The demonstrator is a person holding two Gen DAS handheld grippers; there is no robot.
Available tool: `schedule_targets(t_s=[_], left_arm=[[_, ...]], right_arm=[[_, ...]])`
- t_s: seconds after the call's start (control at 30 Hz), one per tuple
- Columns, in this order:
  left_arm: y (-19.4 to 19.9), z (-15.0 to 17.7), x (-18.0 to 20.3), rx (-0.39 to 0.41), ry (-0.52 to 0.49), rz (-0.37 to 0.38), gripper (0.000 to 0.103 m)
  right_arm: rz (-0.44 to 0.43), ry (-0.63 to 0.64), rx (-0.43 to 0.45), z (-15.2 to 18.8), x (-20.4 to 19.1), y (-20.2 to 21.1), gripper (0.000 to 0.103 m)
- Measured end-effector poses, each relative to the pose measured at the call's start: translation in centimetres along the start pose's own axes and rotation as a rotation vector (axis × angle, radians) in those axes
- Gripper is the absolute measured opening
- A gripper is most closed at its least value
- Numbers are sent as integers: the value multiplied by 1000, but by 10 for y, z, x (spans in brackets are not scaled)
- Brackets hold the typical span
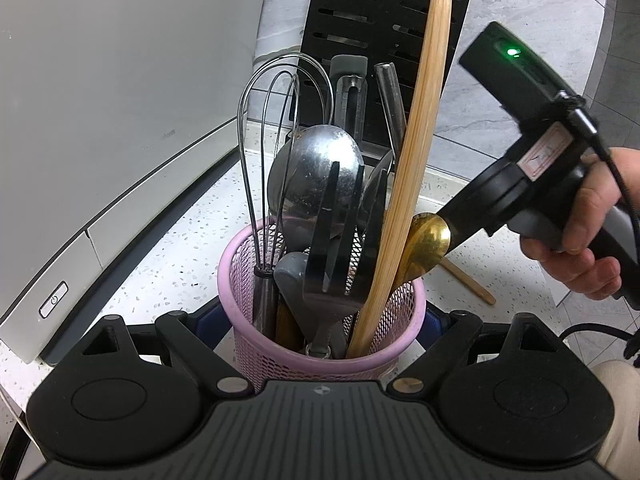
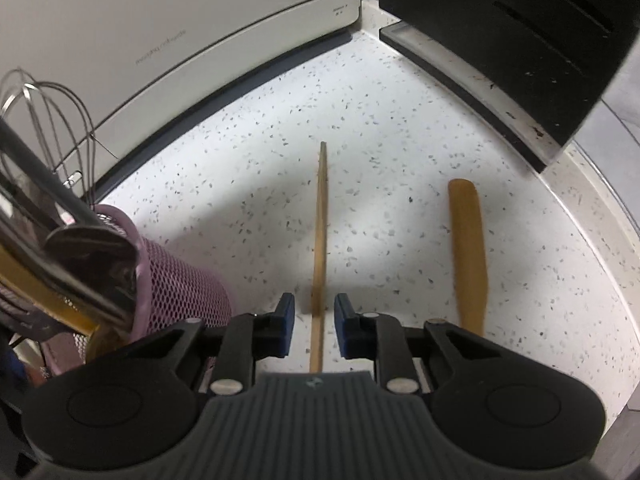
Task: Organize utensils
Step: 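Move the right gripper to the last chopstick and close on it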
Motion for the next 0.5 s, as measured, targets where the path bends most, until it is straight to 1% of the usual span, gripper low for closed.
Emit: schedule_targets(t_s=[0.1,0.17,0.23,0.3,0.37,0.4,0.5], left_arm=[[0,0,0,3,1,-1,103],[0,0,0,3,2,-1,103],[0,0,0,3,2,0,103],[0,0,0,3,2,-1,103],[0,1,0,2,6,1,103],[0,1,0,2,6,1,103],[0,1,0,2,8,-1,103]], right_arm=[[20,16,-10,-2,-4,-3,14],[41,29,-18,-3,-6,-5,10],[56,37,-29,-2,-6,-7,8],[72,60,-22,-1,-9,-7,7],[92,73,-16,0,-11,-9,2],[103,84,-11,0,-11,-9,1],[101,88,1,1,-11,-8,1]])
Point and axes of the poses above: each gripper's, at about its wrist camera, not at the fingertips, and y roughly against the way its jaws point, x to its right, z to its underside, the point moved 3 cm from there along -y, roughly the way its jaws point, and after that the axes turned 14 degrees about -y, right-handed, at the moved point
